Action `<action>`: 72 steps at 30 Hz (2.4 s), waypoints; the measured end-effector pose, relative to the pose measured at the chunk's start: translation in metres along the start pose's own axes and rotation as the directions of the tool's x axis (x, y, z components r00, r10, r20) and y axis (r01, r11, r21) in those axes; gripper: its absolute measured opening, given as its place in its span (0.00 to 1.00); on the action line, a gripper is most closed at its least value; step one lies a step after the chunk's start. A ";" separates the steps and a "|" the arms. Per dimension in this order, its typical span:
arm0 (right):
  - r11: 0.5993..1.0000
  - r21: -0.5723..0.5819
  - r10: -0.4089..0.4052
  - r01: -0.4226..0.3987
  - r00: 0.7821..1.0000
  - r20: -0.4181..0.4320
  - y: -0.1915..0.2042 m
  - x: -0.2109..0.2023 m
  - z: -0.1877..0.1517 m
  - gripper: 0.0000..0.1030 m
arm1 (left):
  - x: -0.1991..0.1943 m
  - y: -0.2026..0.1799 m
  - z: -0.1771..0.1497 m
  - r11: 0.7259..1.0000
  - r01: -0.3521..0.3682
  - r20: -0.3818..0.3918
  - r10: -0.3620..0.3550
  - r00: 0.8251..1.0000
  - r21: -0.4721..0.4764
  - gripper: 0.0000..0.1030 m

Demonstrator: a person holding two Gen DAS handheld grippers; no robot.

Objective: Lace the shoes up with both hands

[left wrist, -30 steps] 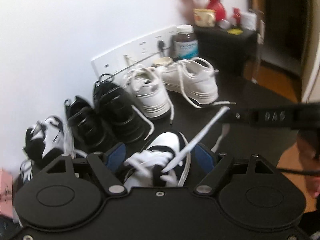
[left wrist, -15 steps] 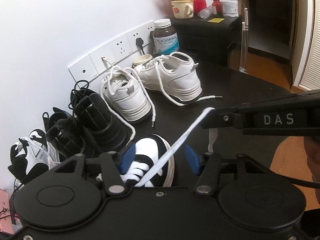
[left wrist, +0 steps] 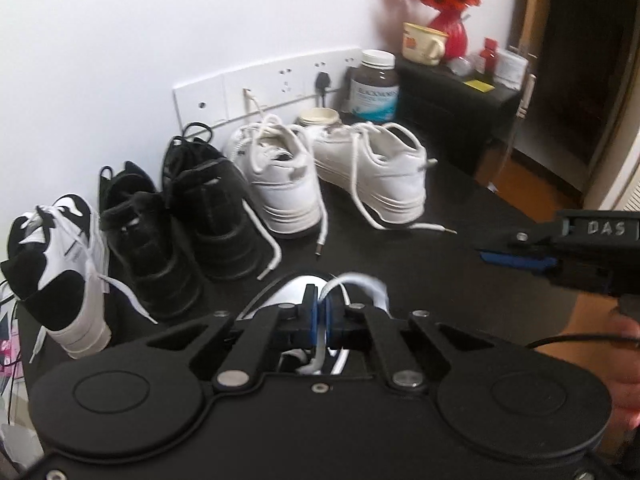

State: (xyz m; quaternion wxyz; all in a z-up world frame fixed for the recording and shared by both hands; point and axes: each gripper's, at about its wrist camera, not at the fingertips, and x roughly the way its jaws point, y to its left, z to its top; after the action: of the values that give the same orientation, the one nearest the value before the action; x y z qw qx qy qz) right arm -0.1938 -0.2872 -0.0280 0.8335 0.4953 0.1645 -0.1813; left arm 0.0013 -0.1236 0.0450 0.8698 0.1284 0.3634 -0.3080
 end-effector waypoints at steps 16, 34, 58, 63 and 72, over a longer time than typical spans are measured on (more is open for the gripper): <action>0.709 0.695 0.398 -0.120 0.882 -0.254 -0.041 0.060 -0.045 0.47 | -0.014 -0.013 -0.002 0.999 0.019 0.021 -0.020 1.000 0.040 0.03; 0.630 0.763 0.375 -0.144 0.917 -0.136 -0.053 0.071 -0.042 0.04 | -0.030 -0.023 -0.031 0.986 0.048 -0.009 -0.047 0.999 0.159 0.03; 0.922 0.192 0.329 -0.335 0.942 0.064 0.012 -0.002 0.029 0.03 | -0.027 -0.022 -0.029 0.988 0.065 -0.006 -0.064 0.998 0.143 0.06; 0.949 0.076 0.305 -0.307 0.952 0.032 0.029 -0.007 0.031 0.03 | -0.034 -0.037 -0.026 0.976 0.042 0.038 -0.052 0.998 0.214 0.21; 0.947 0.009 0.320 -0.320 0.947 -0.017 0.044 -0.013 0.031 0.03 | -0.060 -0.066 0.000 0.948 0.096 0.199 -0.162 0.966 0.304 0.25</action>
State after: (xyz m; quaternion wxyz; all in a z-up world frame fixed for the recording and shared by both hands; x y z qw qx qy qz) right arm -0.1816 -0.2937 0.0255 0.8487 0.5198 0.0889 -0.0396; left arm -0.0728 -0.1483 0.0873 0.8542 0.1961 0.2222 -0.4272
